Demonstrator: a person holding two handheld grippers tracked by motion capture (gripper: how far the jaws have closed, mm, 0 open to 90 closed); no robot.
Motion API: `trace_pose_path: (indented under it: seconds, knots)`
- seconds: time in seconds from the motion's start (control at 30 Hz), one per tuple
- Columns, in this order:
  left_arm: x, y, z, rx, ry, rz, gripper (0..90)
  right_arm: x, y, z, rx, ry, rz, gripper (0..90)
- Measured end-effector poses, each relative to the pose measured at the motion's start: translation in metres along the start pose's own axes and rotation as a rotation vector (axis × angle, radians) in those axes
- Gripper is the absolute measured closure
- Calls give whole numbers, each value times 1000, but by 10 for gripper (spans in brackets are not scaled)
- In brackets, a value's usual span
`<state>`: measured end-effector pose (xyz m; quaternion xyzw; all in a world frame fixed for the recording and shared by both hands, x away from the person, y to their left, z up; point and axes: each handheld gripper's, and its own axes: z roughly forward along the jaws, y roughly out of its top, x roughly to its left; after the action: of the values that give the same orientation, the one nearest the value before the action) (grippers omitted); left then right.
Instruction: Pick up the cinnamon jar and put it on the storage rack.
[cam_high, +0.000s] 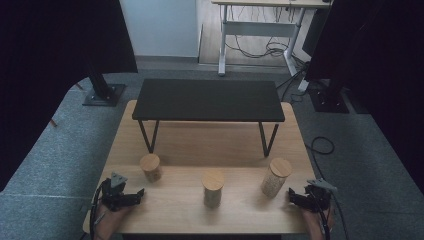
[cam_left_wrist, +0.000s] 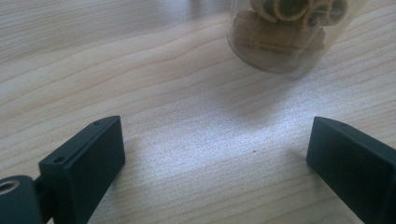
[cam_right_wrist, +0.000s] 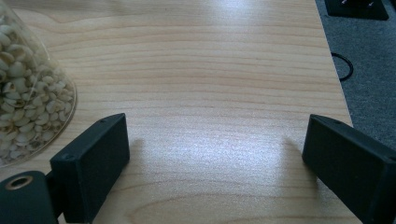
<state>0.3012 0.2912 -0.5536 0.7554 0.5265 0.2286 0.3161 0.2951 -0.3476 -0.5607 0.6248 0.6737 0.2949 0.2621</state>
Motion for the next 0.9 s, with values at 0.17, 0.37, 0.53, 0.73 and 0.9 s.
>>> trace_pose_path:
  seconds: [0.17,0.37,0.53,0.73,0.9]
  knots:
    - [0,0,0,-1,5,-5,46,0,0,0,0,1,-1,67]
    - [1,0,-1,-8,-3,-9,56,0,0,0,0,2,-1,69]
    - [3,-1,-2,-30,-13,-16,58,1,0,0,-1,3,-2,68]
    - [3,0,-4,-51,-12,-16,58,1,-1,-1,-1,4,-1,69]
    - [2,2,-8,-72,-15,-18,58,1,-1,-1,-1,3,-1,69]
